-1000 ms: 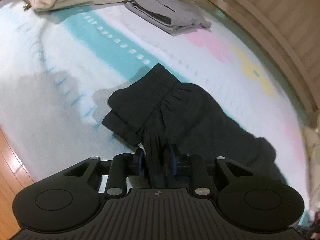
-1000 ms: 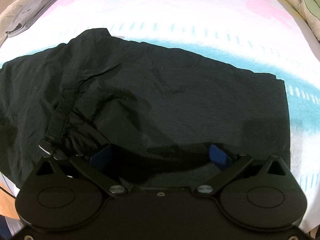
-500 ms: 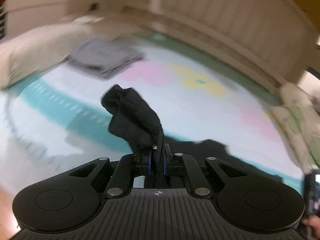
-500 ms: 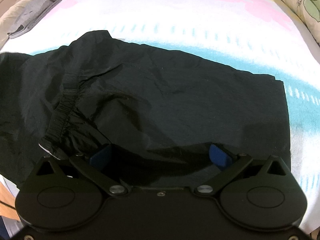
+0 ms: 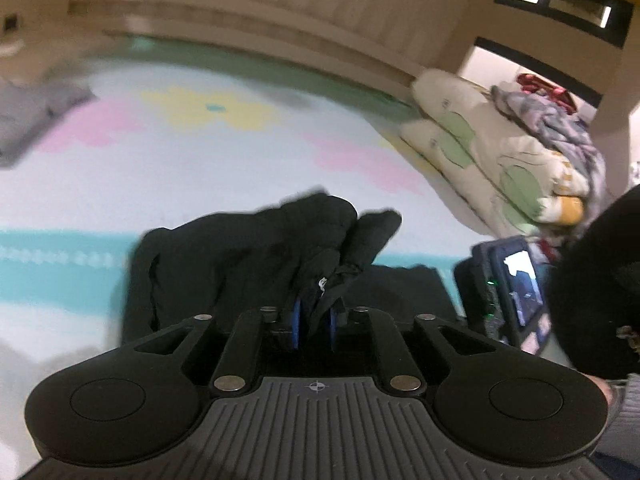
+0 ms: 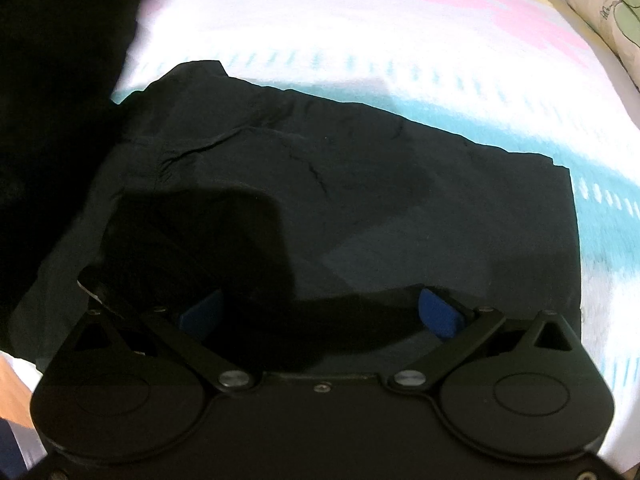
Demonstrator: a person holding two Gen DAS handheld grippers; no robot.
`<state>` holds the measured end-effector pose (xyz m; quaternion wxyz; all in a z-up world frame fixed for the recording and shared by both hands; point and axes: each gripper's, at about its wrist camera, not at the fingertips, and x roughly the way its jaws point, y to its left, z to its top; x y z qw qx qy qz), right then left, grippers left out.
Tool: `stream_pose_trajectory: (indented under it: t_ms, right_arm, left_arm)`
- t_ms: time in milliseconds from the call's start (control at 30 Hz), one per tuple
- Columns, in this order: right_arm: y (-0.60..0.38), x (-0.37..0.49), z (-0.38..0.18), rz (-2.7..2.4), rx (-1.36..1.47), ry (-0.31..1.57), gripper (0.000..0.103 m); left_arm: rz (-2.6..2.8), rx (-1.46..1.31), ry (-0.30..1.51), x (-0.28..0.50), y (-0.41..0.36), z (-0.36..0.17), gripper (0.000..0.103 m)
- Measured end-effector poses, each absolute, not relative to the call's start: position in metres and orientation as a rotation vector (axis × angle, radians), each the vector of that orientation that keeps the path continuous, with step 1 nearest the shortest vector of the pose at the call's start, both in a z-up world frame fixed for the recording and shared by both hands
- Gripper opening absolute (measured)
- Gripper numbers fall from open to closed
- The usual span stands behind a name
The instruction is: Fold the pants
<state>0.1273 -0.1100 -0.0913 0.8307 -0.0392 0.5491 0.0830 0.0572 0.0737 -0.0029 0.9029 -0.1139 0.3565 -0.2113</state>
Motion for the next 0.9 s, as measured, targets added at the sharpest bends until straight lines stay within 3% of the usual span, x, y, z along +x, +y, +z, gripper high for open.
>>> stream_pose_trajectory:
  t_ms: [167,333,433,800,900]
  right_arm:
    - [-0.113,0.125,-0.091,0.199,-0.084,1.154,0.103]
    - [-0.113,0.122,-0.091,0.198,-0.091,1.147,0.103]
    - [-0.117,0.118,-0.090,0.223,-0.089,1.137,0.103]
    - [-0.164,0.117,-0.066,0.171,-0.085,1.131,0.102]
    - [-0.181,0.117,-0.055,0.162,-0.019,1.098,0.102]
  left_arm:
    - [-0.513,-0.271,0.693,0.052,0.078,0.003,0.031]
    - [-0.479,-0.311,0.620,0.049,0.091,0.010,0.065]
    - [-0.354,-0.280,0.628,0.055,0.097,0.006,0.066]
    - [-0.219,-0.158,0.970,0.089,0.095,-0.061,0.066]
    - [-0.206,-0.182,0.997,0.094,0.099,-0.071,0.071]
